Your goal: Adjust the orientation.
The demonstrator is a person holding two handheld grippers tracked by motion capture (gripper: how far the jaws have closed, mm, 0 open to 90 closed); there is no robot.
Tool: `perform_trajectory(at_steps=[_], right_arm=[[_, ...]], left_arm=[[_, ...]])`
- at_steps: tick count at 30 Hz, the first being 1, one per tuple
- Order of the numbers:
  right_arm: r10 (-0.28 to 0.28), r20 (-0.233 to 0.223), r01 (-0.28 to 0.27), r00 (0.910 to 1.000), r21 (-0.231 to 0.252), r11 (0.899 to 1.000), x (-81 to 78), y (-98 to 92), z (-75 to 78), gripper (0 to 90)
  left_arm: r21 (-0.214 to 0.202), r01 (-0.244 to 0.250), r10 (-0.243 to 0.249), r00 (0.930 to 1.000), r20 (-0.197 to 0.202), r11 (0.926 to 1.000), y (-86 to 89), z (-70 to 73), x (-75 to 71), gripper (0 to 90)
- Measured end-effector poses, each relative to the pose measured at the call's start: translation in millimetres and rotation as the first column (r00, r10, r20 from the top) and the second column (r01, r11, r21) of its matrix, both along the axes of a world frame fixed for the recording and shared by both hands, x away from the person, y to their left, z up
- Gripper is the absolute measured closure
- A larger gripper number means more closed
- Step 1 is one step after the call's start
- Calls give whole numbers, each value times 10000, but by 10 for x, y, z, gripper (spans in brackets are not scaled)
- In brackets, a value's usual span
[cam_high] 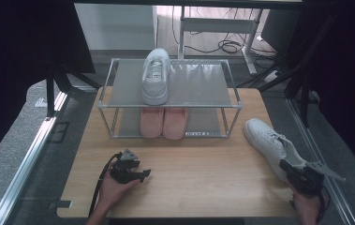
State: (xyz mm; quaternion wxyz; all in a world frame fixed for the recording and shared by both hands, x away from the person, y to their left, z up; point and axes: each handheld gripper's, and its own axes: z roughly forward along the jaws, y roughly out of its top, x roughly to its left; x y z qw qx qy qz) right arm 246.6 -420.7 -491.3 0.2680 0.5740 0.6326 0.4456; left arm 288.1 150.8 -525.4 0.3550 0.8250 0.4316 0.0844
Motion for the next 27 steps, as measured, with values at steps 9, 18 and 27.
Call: perform_trajectory(at_steps=[9,18,27], right_arm=[[143,233,-137,9996,-247,9996,32,52,113,869],[154,280,-145,9995,-346,9993,118,88,159,868],[113,271,-100,9996,-462,9989,176,93,223,842]], left_arm=[[10,11,-11,10000,-2,10000,-3,1,2,387],[-43,-68,67,10000,-55,10000,-12,2,-6,387],[-33,-41,41,9999,-92,10000,-32,-2,-10,387]])
